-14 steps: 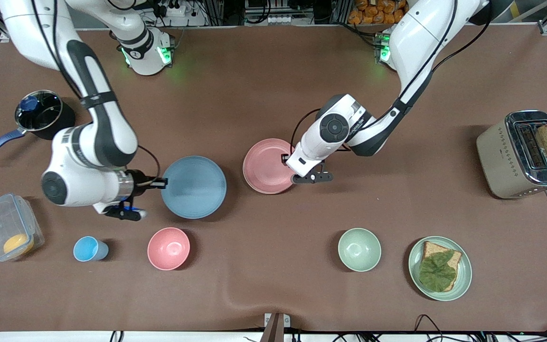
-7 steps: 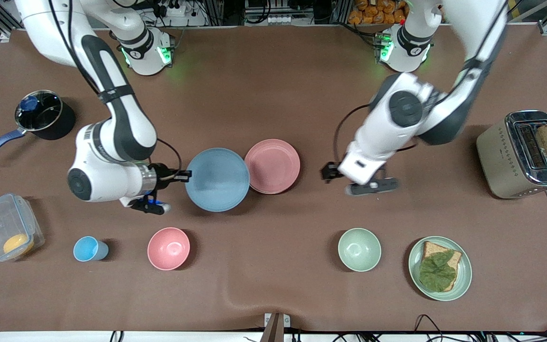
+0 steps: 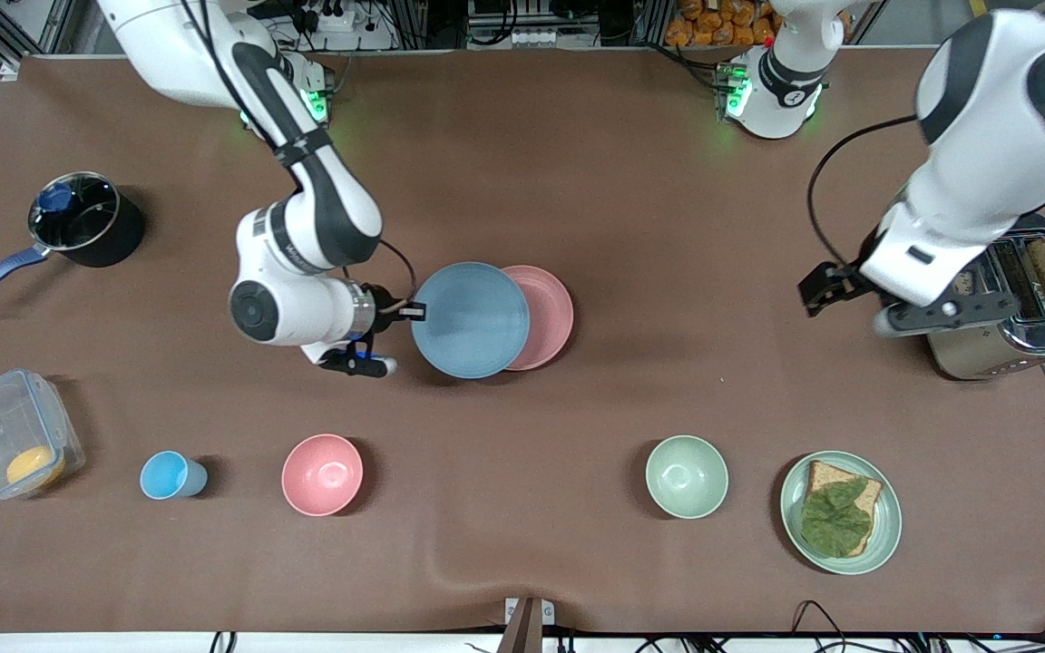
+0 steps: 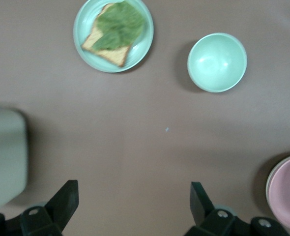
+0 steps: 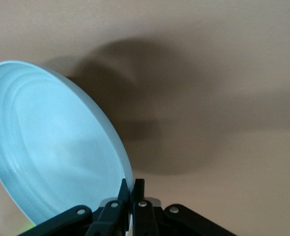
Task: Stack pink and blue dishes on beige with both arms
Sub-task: 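Carry the blue plate onto the pink plate while the left gripper withdraws, then lower the blue plate onto the stack and open the right gripper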
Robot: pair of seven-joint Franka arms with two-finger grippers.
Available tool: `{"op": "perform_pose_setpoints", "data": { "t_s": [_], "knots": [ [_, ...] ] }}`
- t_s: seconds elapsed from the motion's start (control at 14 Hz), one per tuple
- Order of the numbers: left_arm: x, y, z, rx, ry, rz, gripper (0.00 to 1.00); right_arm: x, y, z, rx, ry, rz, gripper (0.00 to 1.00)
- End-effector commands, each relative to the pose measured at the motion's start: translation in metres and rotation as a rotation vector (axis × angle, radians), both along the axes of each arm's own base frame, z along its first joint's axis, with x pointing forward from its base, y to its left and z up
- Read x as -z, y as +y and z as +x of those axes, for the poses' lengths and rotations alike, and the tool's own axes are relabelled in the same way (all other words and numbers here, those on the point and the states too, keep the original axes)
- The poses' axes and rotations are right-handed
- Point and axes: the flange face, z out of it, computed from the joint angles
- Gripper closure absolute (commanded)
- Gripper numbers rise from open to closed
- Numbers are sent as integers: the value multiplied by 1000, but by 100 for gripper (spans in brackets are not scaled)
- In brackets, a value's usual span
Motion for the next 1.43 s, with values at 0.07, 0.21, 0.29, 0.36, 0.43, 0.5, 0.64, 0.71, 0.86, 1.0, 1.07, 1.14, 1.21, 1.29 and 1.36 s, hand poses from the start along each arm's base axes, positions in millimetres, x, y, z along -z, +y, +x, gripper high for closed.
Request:
{"op": "perform_pose_setpoints", "data": {
  "t_s": [0.07,0.21,0.29,0.36,0.43,0.5,0.64,0.71,0.86,1.0,1.07,1.14,1.21,1.29,1.36],
  "knots": [
    [-47,15,-4,5,10,24,0,11,15,-24,46,-40,-16,100],
    [-58,25,-9,93,8,36,0,16,40,-37,65,-48,-26,100],
    [-56,45,-7,86,24,37,0,19,45,-38,86,-53,-28,100],
    [-62,54,-9,84,20,31,0,20,50,-41,88,-60,-30,100],
    [-64,62,-10,72,22,28,0,22,50,-41,89,-58,-32,100],
    [-63,68,-11,64,36,22,0,23,50,-41,89,-56,-33,100],
    [-63,70,-12,68,43,22,0,25,53,-43,87,-55,-32,100],
    [-64,71,-12,66,45,20,0,28,54,-44,92,-56,-30,100],
    [-64,68,-13,64,53,-14,0,28,60,-47,102,-53,-32,100],
    [-62,64,-15,68,72,-42,0,29,61,-47,102,-52,-32,100],
    [-61,60,-17,72,81,-55,0,28,61,-47,102,-53,-31,100],
    [-60,58,-19,76,97,-54,0,29,63,-48,106,-49,-28,100],
    [-60,59,-19,74,96,-52,0,29,67,-51,106,-46,-23,100],
    [-60,62,-19,69,96,-49,0,32,69,-51,114,-43,-17,100],
    [-60,63,-18,66,96,-48,0,33,69,-51,121,-49,-16,100]
  ]
}}
